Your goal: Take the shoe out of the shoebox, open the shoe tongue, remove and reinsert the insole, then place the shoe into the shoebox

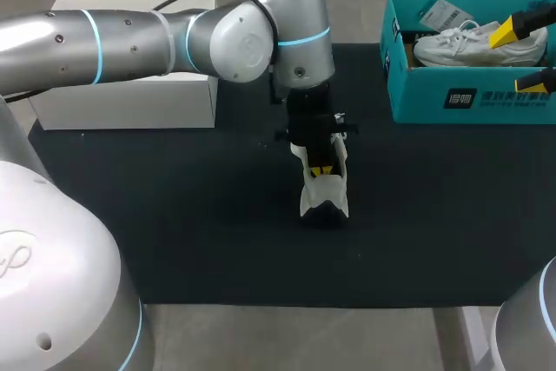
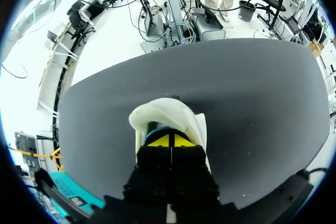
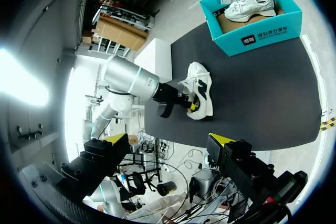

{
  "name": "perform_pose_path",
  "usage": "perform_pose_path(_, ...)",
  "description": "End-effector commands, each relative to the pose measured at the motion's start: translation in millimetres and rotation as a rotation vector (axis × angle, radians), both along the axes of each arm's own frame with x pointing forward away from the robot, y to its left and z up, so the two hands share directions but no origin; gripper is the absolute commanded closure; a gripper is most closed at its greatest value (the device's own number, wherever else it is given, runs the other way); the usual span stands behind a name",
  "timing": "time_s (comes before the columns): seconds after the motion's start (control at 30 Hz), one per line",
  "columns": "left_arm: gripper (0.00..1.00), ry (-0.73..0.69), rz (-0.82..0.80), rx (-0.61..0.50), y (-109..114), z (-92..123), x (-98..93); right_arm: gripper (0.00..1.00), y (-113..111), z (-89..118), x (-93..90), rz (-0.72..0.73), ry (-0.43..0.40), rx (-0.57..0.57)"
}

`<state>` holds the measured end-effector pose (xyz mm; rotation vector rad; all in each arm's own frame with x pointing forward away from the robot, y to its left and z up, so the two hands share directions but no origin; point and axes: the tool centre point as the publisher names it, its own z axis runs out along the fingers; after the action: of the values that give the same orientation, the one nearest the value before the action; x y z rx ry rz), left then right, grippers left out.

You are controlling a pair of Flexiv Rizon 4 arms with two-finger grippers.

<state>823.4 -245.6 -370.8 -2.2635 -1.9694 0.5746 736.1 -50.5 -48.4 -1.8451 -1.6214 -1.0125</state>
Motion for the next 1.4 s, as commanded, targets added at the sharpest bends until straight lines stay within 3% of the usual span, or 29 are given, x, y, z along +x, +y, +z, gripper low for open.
perform_pose_path(0.03,1.0,-0.007,-0.008,0.021,-2.9,-15.6,-6.0,0.0,0.7,-0.6,1.6,0.001,0.002,-0.001)
perform_pose_path(0.53,1.0,-0.022,0.017,0.038,-9.2,-49.5,-13.2,0.0,0.7,-0.6,1.6,0.001,0.002,-0.001)
perform_pose_path(0.9,1.0,-0.018,0.073,-0.027,-11.5,-7.5,2.2,0.0,0.7,-0.6,1.6,0.001,0.002,-0.001)
perform_pose_path(1.23,1.0,0.044,-0.004,0.006,-12.2,-28.4,-26.7,0.0,0.7,-0.6,1.6,0.001,0.002,-0.001)
perform_pose_path(1.4,1.0,0.039,-0.017,0.033,-9.1,-43.4,-32.3,0.0,0.7,-0.6,1.6,0.001,0.002,-0.001)
